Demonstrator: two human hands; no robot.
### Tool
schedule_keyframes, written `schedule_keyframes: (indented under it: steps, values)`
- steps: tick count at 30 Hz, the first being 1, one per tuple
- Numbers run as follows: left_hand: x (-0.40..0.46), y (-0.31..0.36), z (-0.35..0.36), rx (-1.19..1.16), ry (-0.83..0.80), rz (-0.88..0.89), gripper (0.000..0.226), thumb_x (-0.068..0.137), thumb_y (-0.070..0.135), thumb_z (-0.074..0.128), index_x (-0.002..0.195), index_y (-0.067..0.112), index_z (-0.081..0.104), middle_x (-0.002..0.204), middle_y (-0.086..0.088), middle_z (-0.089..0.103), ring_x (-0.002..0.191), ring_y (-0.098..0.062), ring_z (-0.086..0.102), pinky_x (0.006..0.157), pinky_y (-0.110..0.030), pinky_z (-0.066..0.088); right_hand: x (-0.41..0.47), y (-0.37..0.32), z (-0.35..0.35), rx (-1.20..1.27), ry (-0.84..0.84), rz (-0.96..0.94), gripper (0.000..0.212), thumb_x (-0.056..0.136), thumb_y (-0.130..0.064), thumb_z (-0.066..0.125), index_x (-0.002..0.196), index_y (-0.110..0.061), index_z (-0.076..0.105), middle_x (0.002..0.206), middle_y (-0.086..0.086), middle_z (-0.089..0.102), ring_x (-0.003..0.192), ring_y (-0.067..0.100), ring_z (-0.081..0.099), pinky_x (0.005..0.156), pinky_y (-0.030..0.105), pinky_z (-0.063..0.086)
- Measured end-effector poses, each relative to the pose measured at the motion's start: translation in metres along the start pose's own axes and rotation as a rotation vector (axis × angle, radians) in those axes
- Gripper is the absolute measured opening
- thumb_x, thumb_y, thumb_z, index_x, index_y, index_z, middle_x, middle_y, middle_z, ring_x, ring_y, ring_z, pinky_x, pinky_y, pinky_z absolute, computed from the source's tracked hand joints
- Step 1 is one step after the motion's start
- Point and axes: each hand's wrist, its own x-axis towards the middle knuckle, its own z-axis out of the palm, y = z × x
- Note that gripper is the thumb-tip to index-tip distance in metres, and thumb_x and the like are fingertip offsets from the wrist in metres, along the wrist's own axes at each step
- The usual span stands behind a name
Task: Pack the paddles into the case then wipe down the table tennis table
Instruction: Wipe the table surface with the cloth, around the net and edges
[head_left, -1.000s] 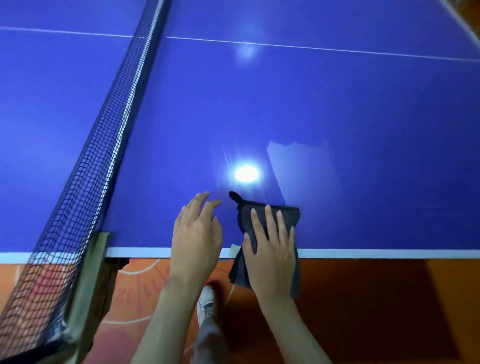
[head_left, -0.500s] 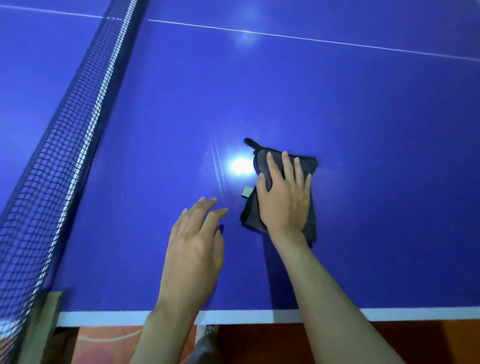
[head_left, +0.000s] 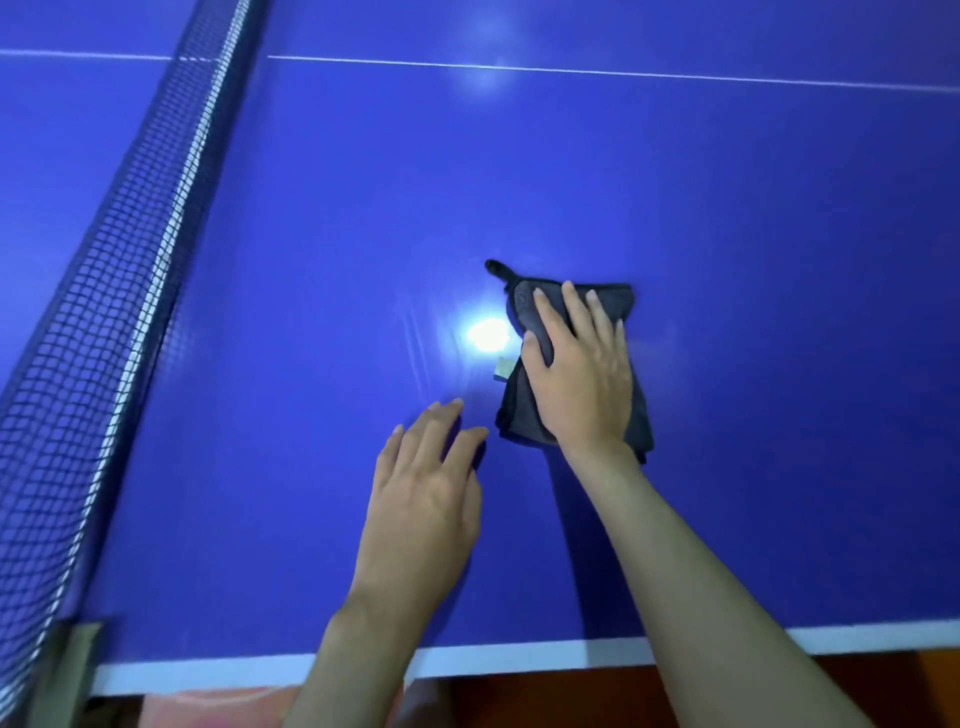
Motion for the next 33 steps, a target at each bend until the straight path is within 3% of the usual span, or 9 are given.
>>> schedule_keyframes:
  steps: [4,8,14,20,28,33]
  values:
    - [-0.027,0.023,0.002,0.118,-0.022,-0.002,0.038,0.098,0.015,0.052,0.134,0.016,0.061,0.152,-0.009,0.051,0.143,-0.031,0.046,0.113,-0.058,0.042,-0.074,0.017,-0.024,-0.012,-0.023,-0.004,0.053,0.107,-0.043,0.042,0.157,-0.028,0.046,0.167,0.003,0.038,0.157,0.027,0.029,0.127,0.052,0.024]
    - [-0.048,0.043,-0.001,0.148,-0.031,0.002,0.04,0.092,0.014,0.068,0.132,0.014,0.063,0.151,-0.012,0.052,0.14,-0.035,0.049,0.112,-0.06,0.043,-0.152,0.036,-0.045,-0.029,-0.046,0.017,0.056,0.105,-0.045,0.04,0.158,-0.028,0.045,0.167,0.003,0.037,0.156,0.029,0.031,0.125,0.054,0.029]
    - [-0.069,0.071,-0.008,0.043,0.006,-0.007,0.036,0.096,0.023,0.051,0.127,0.015,0.066,0.142,-0.009,0.058,0.136,-0.032,0.052,0.106,-0.057,0.047,-0.235,0.068,-0.073,-0.091,-0.109,0.01,0.059,0.106,-0.049,0.033,0.162,-0.029,0.038,0.169,0.002,0.033,0.157,0.028,0.03,0.122,0.056,0.036]
    - [-0.055,0.078,-0.001,-0.087,0.059,0.049,0.036,0.097,0.025,0.041,0.118,0.017,0.07,0.136,-0.002,0.061,0.137,-0.025,0.051,0.108,-0.037,0.037,-0.153,0.069,-0.058,-0.084,-0.073,0.053,0.06,0.104,-0.05,0.029,0.159,-0.031,0.044,0.167,0.003,0.038,0.155,0.03,0.033,0.122,0.058,0.033]
    - [0.001,0.07,0.022,-0.125,0.075,0.109,0.031,0.098,0.018,0.045,0.113,0.014,0.071,0.136,-0.004,0.062,0.137,-0.026,0.052,0.11,-0.037,0.038,-0.003,0.087,-0.021,-0.045,0.039,0.091,0.054,0.103,-0.046,0.04,0.154,-0.031,0.051,0.163,0.003,0.044,0.153,0.028,0.035,0.125,0.057,0.026]
    - [0.029,0.072,0.017,-0.135,0.064,0.088,0.03,0.098,0.018,0.045,0.113,0.015,0.071,0.137,-0.002,0.06,0.138,-0.025,0.051,0.11,-0.037,0.038,0.065,0.103,-0.017,-0.021,0.0,0.066,0.052,0.105,-0.047,0.045,0.155,-0.032,0.049,0.165,0.002,0.041,0.155,0.026,0.031,0.127,0.055,0.023]
